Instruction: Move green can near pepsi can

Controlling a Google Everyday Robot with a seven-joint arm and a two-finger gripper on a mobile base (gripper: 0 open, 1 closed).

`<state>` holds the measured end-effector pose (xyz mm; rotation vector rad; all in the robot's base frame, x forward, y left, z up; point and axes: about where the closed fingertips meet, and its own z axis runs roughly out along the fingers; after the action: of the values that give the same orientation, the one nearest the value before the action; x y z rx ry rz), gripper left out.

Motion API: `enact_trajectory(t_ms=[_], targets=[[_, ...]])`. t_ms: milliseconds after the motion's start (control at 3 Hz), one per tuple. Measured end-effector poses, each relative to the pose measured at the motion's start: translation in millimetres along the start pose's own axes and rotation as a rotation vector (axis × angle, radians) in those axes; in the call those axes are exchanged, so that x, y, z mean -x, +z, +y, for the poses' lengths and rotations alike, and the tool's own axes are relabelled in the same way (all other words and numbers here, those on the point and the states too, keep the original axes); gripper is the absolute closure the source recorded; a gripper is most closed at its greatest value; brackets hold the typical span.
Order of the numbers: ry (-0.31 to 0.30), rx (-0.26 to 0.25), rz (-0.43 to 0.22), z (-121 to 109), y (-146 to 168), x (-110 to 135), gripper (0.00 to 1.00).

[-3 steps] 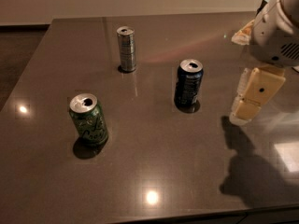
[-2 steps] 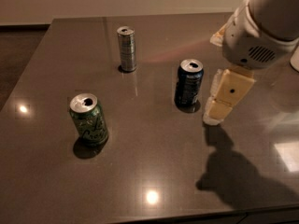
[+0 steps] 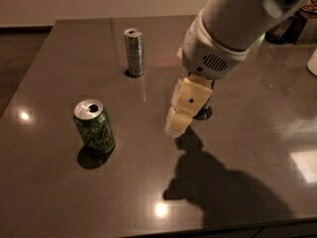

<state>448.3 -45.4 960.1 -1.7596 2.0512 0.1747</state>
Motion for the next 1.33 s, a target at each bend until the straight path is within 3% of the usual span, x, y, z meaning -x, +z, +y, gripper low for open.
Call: enact_trajectory(t_ms=[667,1333], targets=[[-0.054,0.112,-0.112,33.5,50.0,54.1,0.00],[-0.073,0.140,-0.191,50.8,78.5,87.2,0.00]])
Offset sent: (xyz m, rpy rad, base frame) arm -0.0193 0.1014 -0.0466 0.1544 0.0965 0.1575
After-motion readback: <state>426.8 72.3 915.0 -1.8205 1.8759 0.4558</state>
